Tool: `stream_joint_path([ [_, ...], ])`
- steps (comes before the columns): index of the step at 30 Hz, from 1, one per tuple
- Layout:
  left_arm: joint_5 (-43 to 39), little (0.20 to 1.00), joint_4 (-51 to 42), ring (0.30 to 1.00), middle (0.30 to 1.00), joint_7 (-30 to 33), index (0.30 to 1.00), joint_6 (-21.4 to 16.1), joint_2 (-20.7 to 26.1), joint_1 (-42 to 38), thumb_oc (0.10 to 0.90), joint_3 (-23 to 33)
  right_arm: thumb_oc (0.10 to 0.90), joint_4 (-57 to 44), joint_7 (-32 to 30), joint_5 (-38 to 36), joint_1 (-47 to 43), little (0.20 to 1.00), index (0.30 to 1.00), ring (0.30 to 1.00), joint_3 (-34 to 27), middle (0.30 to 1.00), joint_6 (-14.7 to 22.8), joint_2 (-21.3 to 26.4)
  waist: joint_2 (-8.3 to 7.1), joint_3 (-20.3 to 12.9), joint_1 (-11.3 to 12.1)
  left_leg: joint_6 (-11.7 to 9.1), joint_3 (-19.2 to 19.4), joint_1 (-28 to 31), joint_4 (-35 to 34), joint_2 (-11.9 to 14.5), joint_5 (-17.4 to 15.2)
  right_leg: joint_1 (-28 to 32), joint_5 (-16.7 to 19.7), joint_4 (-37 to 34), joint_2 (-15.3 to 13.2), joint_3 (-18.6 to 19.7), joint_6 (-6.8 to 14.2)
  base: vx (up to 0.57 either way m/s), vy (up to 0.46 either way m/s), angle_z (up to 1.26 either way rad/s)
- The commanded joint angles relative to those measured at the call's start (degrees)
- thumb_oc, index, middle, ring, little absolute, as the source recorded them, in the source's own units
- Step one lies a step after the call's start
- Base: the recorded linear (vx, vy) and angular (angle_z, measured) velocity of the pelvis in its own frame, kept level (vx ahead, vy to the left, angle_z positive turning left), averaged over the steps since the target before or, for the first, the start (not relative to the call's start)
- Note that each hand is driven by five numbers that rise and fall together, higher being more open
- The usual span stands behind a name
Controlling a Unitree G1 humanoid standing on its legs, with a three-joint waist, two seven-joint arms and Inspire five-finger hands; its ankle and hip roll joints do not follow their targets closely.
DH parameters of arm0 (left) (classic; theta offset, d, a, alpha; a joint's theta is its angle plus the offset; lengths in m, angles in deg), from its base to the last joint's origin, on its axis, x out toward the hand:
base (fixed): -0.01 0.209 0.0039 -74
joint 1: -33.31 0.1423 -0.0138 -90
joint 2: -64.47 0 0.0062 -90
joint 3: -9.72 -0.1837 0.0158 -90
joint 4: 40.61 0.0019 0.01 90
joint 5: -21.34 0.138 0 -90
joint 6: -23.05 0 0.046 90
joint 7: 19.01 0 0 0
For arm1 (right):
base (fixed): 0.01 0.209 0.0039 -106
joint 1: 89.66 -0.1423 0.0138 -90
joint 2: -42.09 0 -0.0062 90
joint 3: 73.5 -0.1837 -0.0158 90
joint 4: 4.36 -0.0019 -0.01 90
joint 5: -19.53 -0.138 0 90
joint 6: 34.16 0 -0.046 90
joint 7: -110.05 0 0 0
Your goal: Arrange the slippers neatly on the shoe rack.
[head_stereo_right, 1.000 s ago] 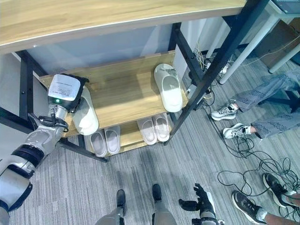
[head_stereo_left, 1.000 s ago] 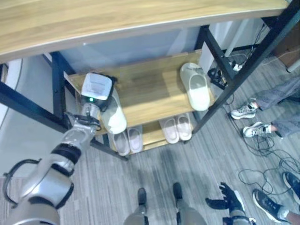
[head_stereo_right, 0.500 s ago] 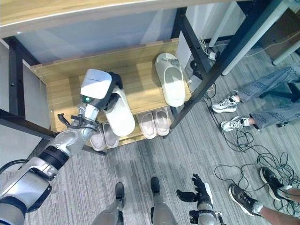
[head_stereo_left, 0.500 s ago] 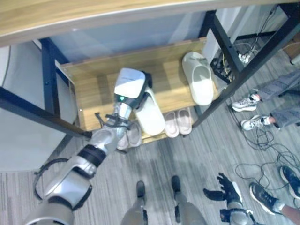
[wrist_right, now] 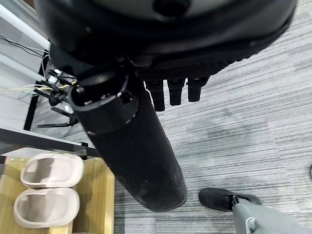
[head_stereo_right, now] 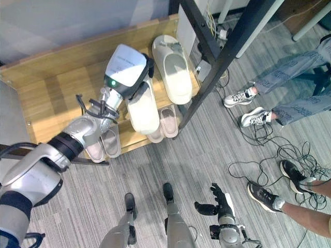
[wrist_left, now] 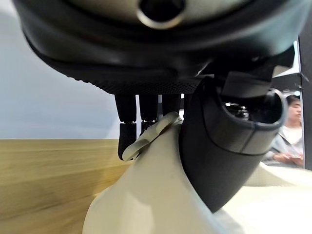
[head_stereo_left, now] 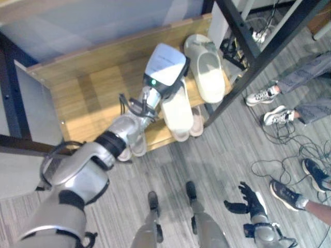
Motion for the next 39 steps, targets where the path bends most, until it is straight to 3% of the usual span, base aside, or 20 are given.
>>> stream_joint_path([
  [1, -0.2, 0.300, 6.9, 0.300, 0.300, 4.0, 0.300, 1.7, -0.9, -11.4, 0.400, 1.8, 0.800, -4.6, -1.4, -2.3, 0.5, 0.900, 0.900, 0.900, -1.7, 0.900, 3.6, 5.3, 1.37, -0.9, 1.0, 0.2, -2.3, 0.2, -0.4, -1.8, -3.5, 2.0, -3.6, 2.4, 0.8, -4.1, 3.4, 0.00, 0.000, 0.00],
  [7, -0.4, 0.300, 12.3, 0.300, 0.300, 3.7, 0.300, 1.9, -0.1, -15.6, 0.400, -1.3, 0.800, -5.4, -0.8, -1.9, 0.4, 0.900, 0.900, 0.900, -1.1, 0.900, 4.0, 6.8, 0.93, -1.0, 0.7, 0.0, -2.3, -0.8, -0.4, -1.7, -3.4, 1.3, -3.1, 1.8, 0.8, -4.5, 3.6, 0.01, 0.002, 0.00],
  [8, 0.6, 0.300, 11.9, 0.300, 0.300, 4.4, 0.300, 2.5, 0.0, -14.6, 0.400, 0.1, 0.800, -3.1, -0.4, -0.6, 2.1, 0.900, 0.900, 0.900, -1.1, 0.900, 4.9, 7.6, 0.81, -0.8, 0.8, 0.0, -2.5, -1.2, -0.4, -1.7, -3.2, 1.2, -3.2, 1.7, 0.8, -5.0, 3.7, 0.00, 0.000, 0.00],
  [14, 2.7, 0.300, 13.3, 0.300, 0.300, 3.9, 0.300, 3.5, -1.6, -20.0, 0.400, -2.7, 0.800, -0.4, -1.2, 0.4, 1.2, 0.900, 0.900, 0.900, 0.1, 0.900, 4.8, 6.6, 0.28, -0.8, 0.0, -0.1, -2.4, -1.7, -0.4, -1.6, -3.4, 0.8, -3.2, 1.9, 1.0, -5.2, 3.8, -0.01, 0.013, 0.02],
  [23, 0.7, 0.300, 13.6, 0.300, 0.300, 3.9, 0.300, 4.3, -6.4, -21.9, 0.400, 0.6, 0.800, -2.2, -1.1, 0.9, 0.9, 0.900, 0.900, 0.900, 1.0, 0.900, 4.3, 6.4, 0.20, -0.2, -0.8, 0.0, -1.7, -1.2, -0.4, -1.7, -3.7, 0.6, -3.4, 2.4, 0.8, -4.8, 3.8, 0.00, 0.003, -0.01],
  [34, -0.3, 0.300, 16.6, 0.300, 0.300, 4.1, 0.300, 4.1, -6.3, -23.1, 0.400, -0.8, 0.800, -0.9, -1.2, 0.4, -0.7, 0.900, 0.900, 0.900, 1.9, 0.900, 4.1, 6.3, 0.27, -0.3, -1.4, 0.1, -0.3, -1.6, -0.4, -1.5, -3.8, -0.6, -2.7, 2.2, 0.7, -3.9, 4.1, 0.00, 0.003, -0.08],
  [35, -0.8, 0.900, 17.4, 0.900, 0.900, 4.2, 0.900, 4.1, -5.8, -23.3, 0.800, -1.0, 0.800, -0.7, -1.0, 0.1, -0.5, 0.900, 0.900, 0.900, 2.0, 0.900, 4.3, 6.1, 0.24, -0.5, -1.5, 0.1, -0.1, -1.6, -0.4, -1.5, -3.9, -0.7, -2.5, 2.1, 0.7, -3.7, 4.1, 0.00, -0.009, -0.04],
  [39, -1.8, 0.900, 20.0, 0.900, 0.900, 4.0, 0.900, 4.4, -5.2, -23.9, 0.800, -1.6, 0.800, 0.5, -1.0, 0.3, -0.7, 0.900, 0.900, 0.900, 2.7, 0.900, 4.3, 5.8, 0.51, -1.1, -1.4, 0.1, 0.0, -1.5, -0.4, -1.4, -3.9, -0.7, -2.6, 2.2, 0.7, -3.6, 4.1, 0.00, -0.001, -0.02],
])
